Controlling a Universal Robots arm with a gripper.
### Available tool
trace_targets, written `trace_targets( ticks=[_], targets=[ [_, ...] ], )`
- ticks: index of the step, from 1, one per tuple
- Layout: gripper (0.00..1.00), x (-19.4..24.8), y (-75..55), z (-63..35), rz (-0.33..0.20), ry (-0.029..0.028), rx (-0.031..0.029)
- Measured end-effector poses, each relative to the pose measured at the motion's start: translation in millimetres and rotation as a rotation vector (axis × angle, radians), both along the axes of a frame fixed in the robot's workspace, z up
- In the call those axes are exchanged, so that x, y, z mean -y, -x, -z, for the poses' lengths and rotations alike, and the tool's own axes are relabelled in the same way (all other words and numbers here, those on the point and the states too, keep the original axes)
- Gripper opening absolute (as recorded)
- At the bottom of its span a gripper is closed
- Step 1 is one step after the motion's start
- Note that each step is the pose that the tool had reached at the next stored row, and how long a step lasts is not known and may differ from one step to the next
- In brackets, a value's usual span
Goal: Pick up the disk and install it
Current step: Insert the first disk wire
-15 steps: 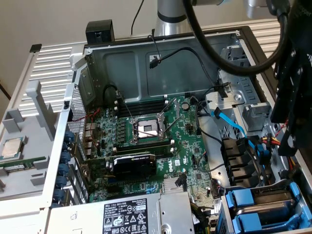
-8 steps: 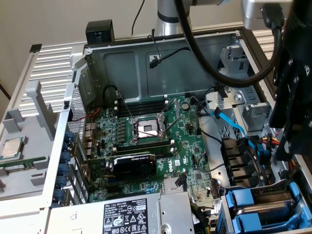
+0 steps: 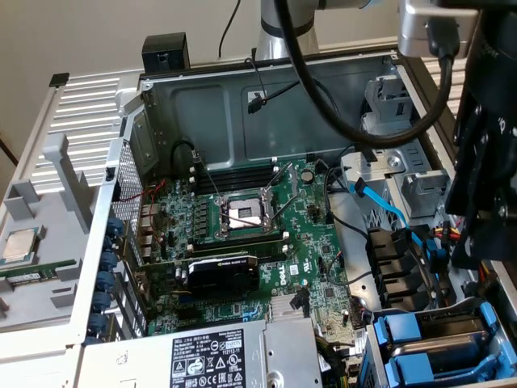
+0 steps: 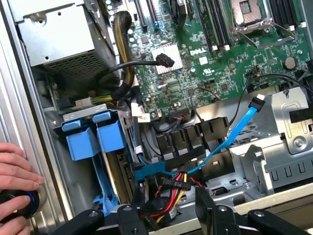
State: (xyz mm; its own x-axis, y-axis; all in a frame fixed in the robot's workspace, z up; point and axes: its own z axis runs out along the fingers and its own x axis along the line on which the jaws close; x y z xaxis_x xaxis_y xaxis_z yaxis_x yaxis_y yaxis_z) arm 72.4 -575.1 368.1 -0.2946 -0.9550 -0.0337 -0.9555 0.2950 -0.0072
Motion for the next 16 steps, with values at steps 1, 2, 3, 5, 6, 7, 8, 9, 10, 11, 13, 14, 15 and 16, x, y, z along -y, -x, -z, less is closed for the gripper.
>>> trace_targets(
  ticks=[1,2,3,5,6,7,8,9,10,11,13,14,15,16],
  targets=[
    [0.53,-1.0,0.8,1.6,0.001,0.0000,0.0000],
    [0.53,-2.2,2.0,3.0,0.002,0.0000,0.0001],
    [0.53,-3.1,3.2,4.2,0.004,0.0001,0.0001],
    [0.53,-4.4,5.4,6.2,0.008,-0.0005,0.0011],
    [0.53,-4.7,6.4,6.9,0.011,-0.0010,0.0022],
    [0.53,-4.9,7.1,7.6,0.014,-0.0022,0.0034],
    [0.53,-5.0,7.5,8.2,0.020,-0.0036,0.0044],
    [0.53,-5.0,7.5,8.9,0.028,-0.0055,0.0056],
    [0.53,-5.0,7.6,9.5,0.037,-0.0071,0.0067],
    [0.53,-5.1,7.6,10.1,0.046,-0.0090,0.0080],
    [0.53,-5.1,7.9,11.8,0.063,-0.0131,0.0097],
    [0.53,-5.1,8.4,12.6,0.070,-0.0147,0.0099],
    [0.53,-5.1,9.0,13.4,0.076,-0.0169,0.0101],
    [0.53,-5.2,9.6,14.2,0.082,-0.0191,0.0103]
  ],
)
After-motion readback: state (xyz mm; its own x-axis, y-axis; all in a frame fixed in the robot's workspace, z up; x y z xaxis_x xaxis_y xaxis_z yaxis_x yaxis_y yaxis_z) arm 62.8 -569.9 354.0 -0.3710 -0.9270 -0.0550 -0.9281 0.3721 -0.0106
